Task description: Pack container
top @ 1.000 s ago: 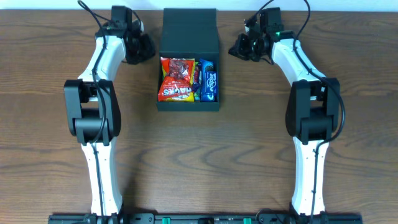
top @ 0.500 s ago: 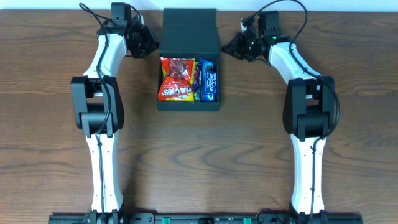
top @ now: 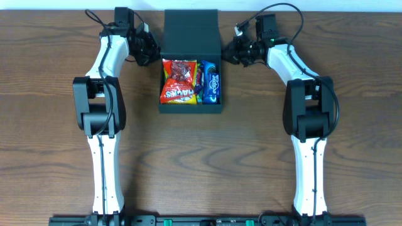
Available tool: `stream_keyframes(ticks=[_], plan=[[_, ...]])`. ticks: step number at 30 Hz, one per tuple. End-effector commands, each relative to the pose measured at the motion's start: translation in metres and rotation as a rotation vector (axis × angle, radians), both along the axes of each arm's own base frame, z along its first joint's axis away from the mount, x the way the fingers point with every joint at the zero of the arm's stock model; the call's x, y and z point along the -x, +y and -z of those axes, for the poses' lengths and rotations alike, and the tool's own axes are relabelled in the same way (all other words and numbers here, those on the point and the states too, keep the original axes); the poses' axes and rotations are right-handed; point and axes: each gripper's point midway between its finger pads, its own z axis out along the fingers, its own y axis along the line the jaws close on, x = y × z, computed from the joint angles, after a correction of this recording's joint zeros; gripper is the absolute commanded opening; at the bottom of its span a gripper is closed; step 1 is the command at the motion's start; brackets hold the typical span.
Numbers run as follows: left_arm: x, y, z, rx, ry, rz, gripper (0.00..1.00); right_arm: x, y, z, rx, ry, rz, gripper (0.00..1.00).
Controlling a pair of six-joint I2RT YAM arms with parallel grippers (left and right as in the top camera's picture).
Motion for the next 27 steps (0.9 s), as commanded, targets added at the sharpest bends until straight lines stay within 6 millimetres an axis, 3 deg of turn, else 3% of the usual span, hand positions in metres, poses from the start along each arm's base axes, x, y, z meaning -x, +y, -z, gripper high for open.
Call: stream_keyframes(ticks=[1, 9, 21, 27], plan=[[0.005, -0.008, -0.004, 0.006, -0.011, 0.059, 0.06, 0.016, 0.008, 0.009, -0.028, 0.037, -0.061, 0.02], [0.03, -0.007, 0.003, -0.003, 0.082, 0.093, 0.06, 0.037, 0.006, 0.018, -0.003, 0.112, -0.096, 0.02], [0.049, -0.034, -0.006, 0.032, 0.11, 0.179, 0.06, 0.027, 0.001, 0.017, 0.019, 0.073, -0.078, 0.01], [0.054, -0.029, -0.01, -0.022, 0.122, 0.18, 0.06, 0.023, -0.006, 0.018, 0.031, 0.068, -0.062, 0.02]])
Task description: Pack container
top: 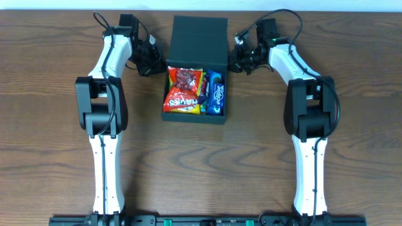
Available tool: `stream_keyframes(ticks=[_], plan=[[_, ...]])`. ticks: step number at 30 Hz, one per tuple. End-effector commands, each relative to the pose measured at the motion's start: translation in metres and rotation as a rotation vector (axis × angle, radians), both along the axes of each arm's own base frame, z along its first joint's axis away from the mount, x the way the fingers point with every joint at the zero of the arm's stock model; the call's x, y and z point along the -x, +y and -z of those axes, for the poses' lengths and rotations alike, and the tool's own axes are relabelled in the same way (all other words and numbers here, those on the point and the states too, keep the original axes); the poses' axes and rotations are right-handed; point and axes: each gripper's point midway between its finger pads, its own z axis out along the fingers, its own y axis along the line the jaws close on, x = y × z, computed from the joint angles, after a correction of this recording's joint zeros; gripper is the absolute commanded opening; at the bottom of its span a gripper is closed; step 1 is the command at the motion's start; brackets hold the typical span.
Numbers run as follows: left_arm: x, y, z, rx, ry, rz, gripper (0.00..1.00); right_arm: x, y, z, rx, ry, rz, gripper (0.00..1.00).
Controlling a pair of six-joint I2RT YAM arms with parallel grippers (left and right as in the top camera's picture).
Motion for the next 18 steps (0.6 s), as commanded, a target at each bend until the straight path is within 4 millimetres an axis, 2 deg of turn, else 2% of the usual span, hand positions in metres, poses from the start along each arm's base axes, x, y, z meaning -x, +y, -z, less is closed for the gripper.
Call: stream_keyframes(ticks=[1, 8, 12, 18], plan=[[0.003, -0.014, -0.02, -0.015, -0.036, 0.048, 0.06, -0.003, 0.001, 0.004, -0.002, -0.021, -0.014, 0.02], [-0.007, 0.01, -0.028, -0.151, -0.09, 0.016, 0.06, -0.005, -0.002, 0.004, -0.002, -0.025, -0.007, 0.01], [-0.024, 0.026, -0.031, -0.172, -0.124, -0.066, 0.06, -0.007, -0.001, 0.003, -0.004, -0.037, -0.007, 0.02], [-0.055, 0.034, -0.04, -0.155, -0.233, -0.128, 0.06, -0.014, 0.0, 0.0, -0.012, -0.067, 0.001, 0.01]])
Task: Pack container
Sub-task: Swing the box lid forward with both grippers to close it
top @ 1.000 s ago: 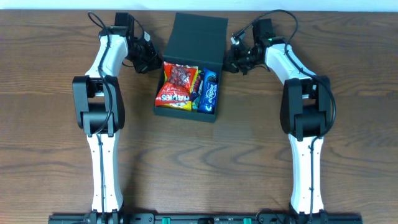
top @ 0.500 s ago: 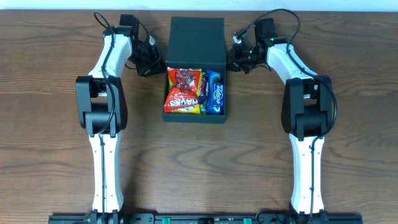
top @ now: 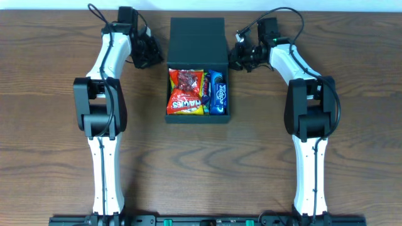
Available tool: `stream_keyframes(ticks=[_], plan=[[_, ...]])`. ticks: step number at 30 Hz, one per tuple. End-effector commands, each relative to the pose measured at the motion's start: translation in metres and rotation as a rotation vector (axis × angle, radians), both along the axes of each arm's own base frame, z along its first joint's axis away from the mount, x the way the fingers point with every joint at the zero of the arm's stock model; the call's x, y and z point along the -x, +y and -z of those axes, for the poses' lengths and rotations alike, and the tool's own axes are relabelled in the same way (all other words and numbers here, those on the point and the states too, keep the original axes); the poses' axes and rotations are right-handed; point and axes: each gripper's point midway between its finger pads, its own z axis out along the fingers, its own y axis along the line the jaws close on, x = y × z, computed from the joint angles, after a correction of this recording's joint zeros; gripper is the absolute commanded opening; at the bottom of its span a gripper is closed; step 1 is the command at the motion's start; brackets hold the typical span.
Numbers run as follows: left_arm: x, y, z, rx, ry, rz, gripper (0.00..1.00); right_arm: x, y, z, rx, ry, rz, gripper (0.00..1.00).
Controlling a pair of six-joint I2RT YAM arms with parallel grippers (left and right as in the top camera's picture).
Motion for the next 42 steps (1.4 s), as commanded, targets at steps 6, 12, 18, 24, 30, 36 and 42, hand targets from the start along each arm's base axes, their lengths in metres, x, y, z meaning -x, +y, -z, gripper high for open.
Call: stream_keyframes(ticks=[6, 12, 18, 24, 30, 36, 42], plan=[[-0.028, -0.005, -0.027, 0.077, -0.105, -0.051, 0.06, -0.003, 0.001, 0.002, -0.013, -0.012, -0.007, 0.01], [-0.032, -0.017, -0.012, 0.18, -0.077, -0.071, 0.06, -0.003, 0.002, 0.002, -0.02, -0.011, -0.01, 0.01], [-0.028, -0.026, -0.006, 0.183, -0.055, -0.06, 0.06, -0.004, 0.002, 0.001, -0.02, -0.016, -0.01, 0.02], [-0.022, -0.026, 0.001, 0.182, -0.021, -0.063, 0.06, -0.006, 0.003, -0.002, -0.032, -0.034, -0.015, 0.02], [-0.02, -0.036, 0.012, 0.255, 0.017, -0.06, 0.06, -0.005, 0.005, -0.003, -0.042, -0.032, -0.021, 0.02], [-0.026, -0.046, 0.003, 0.309, -0.027, -0.024, 0.06, -0.002, 0.009, -0.009, -0.076, -0.054, -0.054, 0.02], [-0.032, -0.053, -0.02, 0.365, -0.107, 0.047, 0.06, -0.012, 0.01, -0.041, -0.116, -0.173, -0.105, 0.02]])
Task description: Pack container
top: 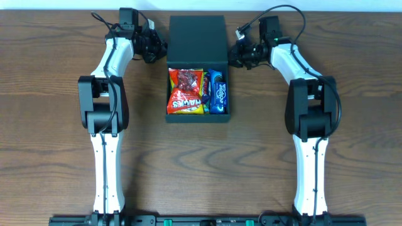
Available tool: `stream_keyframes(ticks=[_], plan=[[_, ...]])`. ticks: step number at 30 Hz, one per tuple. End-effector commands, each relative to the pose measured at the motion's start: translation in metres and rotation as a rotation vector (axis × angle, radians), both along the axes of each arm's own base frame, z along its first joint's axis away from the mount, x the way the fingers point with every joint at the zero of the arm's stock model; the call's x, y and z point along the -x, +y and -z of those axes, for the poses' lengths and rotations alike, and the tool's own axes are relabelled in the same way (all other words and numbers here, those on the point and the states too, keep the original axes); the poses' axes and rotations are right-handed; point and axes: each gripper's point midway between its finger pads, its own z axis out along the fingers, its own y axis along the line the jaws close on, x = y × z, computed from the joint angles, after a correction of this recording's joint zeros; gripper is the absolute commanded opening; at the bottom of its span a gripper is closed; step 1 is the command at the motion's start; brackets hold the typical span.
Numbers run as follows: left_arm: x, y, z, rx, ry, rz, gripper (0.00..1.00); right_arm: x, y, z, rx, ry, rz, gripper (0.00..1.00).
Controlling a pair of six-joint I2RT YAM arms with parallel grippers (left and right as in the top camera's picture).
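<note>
A black box [230, 94] lies open at the table's back middle, its lid [196, 37] folded flat behind it. Inside lie a red candy bag [184, 91], a dark bar beside it and a blue packet [218, 92] along the right wall. My left gripper [157, 49] is at the lid's left edge. On the opposite side, my right gripper [233, 55] is against the lid's right edge. From above, both pairs of fingers are dark and small, so whether they are open or shut cannot be made out.
The brown wooden table [201, 163] stretches toward the front. Both white arms reach up along the box's sides, and the table's far edge runs just behind the lid.
My left gripper has moved right, from a little way off the lid to its left edge. The box, its contents and the right gripper are where they were.
At first the box lay further left, slightly askew, with both grippers beside its lid. Then it lay further right and forward, turned a little. After that it stood square, the left gripper drawn back. Now the left gripper is at the lid again.
</note>
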Motion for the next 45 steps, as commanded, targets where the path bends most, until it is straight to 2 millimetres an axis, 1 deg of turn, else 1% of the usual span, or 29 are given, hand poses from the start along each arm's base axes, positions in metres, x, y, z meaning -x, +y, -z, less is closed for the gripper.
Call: stream_keyframes(ticks=[1, 6, 9, 11, 16, 17, 18, 21, 23, 26, 29, 31, 33, 36, 38, 40, 41, 43, 45], plan=[[-0.003, -0.013, -0.023, 0.066, -0.065, 0.071, 0.06, -0.009, 0.008, -0.035, -0.063, -0.136, -0.074, 0.02], [-0.012, -0.012, -0.058, 0.072, -0.165, 0.107, 0.06, -0.017, 0.009, -0.08, -0.058, -0.266, -0.102, 0.01], [-0.013, -0.01, -0.089, 0.044, -0.248, 0.145, 0.06, -0.014, 0.008, -0.104, -0.041, -0.327, -0.122, 0.01], [-0.009, -0.01, -0.112, 0.021, -0.303, 0.177, 0.06, -0.01, 0.007, -0.118, -0.03, -0.362, -0.138, 0.02], [0.011, -0.01, -0.159, -0.034, -0.403, 0.258, 0.06, 0.007, -0.003, -0.147, 0.074, -0.442, -0.174, 0.02], [0.02, -0.009, -0.177, -0.052, -0.439, 0.285, 0.06, 0.016, -0.005, -0.161, 0.095, -0.484, -0.205, 0.02], [0.027, -0.009, -0.19, -0.067, -0.466, 0.308, 0.06, 0.022, -0.006, -0.17, 0.109, -0.511, -0.223, 0.02], [0.047, -0.008, -0.217, -0.106, -0.526, 0.371, 0.06, 0.042, -0.012, -0.188, 0.173, -0.558, -0.275, 0.02], [0.062, -0.005, -0.228, -0.147, -0.545, 0.408, 0.06, 0.056, -0.019, -0.193, 0.231, -0.571, -0.312, 0.02], [0.08, 0.006, -0.236, -0.254, -0.531, 0.429, 0.06, 0.066, -0.037, -0.195, 0.365, -0.546, -0.302, 0.01], [0.09, 0.02, -0.242, -0.347, -0.499, 0.401, 0.06, 0.065, -0.055, -0.2, 0.471, -0.525, -0.238, 0.01], [0.097, 0.023, -0.249, -0.367, -0.493, 0.394, 0.06, 0.063, -0.064, -0.205, 0.51, -0.505, -0.188, 0.01], [0.108, 0.027, -0.255, -0.395, -0.471, 0.389, 0.06, 0.063, -0.072, -0.209, 0.539, -0.484, -0.141, 0.01], [0.126, 0.028, -0.254, -0.429, -0.411, 0.4, 0.06, 0.067, -0.078, -0.215, 0.543, -0.479, -0.126, 0.01], [0.138, 0.021, -0.25, -0.437, -0.37, 0.429, 0.06, 0.071, -0.081, -0.219, 0.545, -0.474, -0.123, 0.01], [0.154, 0.006, -0.24, -0.47, -0.338, 0.507, 0.06, 0.079, -0.085, -0.224, 0.547, -0.458, -0.12, 0.02], [0.159, 0.0, -0.233, -0.502, -0.315, 0.534, 0.06, 0.085, -0.088, -0.228, 0.548, -0.448, -0.116, 0.02], [0.173, -0.018, -0.214, -0.558, -0.271, 0.606, 0.06, 0.098, -0.096, -0.239, 0.547, -0.435, -0.105, 0.02], [0.188, -0.038, -0.192, -0.565, -0.238, 0.694, 0.06, 0.114, -0.106, -0.256, 0.558, -0.437, -0.085, 0.01]])
